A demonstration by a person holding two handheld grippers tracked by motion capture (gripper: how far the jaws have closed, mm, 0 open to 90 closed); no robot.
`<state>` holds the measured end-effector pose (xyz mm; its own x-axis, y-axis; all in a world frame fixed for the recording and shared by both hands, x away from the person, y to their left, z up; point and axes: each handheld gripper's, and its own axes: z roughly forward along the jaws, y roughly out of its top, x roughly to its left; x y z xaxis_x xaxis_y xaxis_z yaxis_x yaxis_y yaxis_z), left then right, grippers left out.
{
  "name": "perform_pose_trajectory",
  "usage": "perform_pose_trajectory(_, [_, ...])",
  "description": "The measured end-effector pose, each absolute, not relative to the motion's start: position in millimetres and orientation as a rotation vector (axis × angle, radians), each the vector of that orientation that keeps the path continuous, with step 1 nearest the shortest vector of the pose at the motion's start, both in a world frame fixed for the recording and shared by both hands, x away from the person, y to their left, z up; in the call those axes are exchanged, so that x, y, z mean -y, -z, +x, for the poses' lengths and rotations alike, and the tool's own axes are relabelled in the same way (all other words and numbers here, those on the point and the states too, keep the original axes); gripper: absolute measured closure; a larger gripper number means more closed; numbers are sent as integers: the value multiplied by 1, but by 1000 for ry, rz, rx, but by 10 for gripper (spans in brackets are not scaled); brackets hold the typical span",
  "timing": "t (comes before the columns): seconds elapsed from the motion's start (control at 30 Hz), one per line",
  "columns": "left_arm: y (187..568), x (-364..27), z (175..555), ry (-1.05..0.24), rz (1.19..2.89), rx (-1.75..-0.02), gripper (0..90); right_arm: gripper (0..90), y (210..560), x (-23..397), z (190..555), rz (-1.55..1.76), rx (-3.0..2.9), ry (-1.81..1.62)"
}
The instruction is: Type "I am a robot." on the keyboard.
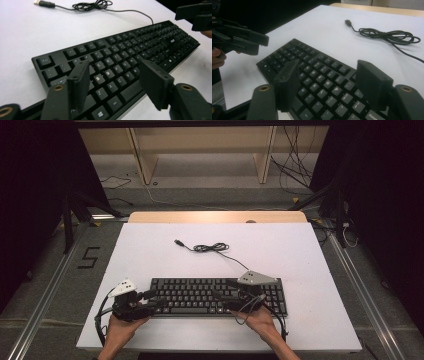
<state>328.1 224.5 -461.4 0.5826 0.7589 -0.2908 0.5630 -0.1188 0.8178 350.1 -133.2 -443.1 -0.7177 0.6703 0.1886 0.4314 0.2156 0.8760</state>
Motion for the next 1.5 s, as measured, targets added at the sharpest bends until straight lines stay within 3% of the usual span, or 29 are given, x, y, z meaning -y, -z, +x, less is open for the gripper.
perform_pose_trajectory(0.27, [462,-229,328,-262,1840,-1123,606,465,444,126,359,1044,-2282,-1465])
perform_pose_trajectory(0.43, [463,-229,327,-271,1881,-1121,742,624,447,117,367,1055,-2329,-1409])
perform_pose_trajectory(0.63, [464,-230,327,-265,1905,-1129,844,774,450,107,374,1066,-2379,-1386])
perform_pose_trajectory(0.9, [466,-233,329,-261,1936,-1146,889,898,457,95,381,1087,-2424,-1337])
perform_pose_trajectory(1.5, [471,-234,332,-251,1978,-1184,889,900,470,73,390,1080,-2487,-1251])
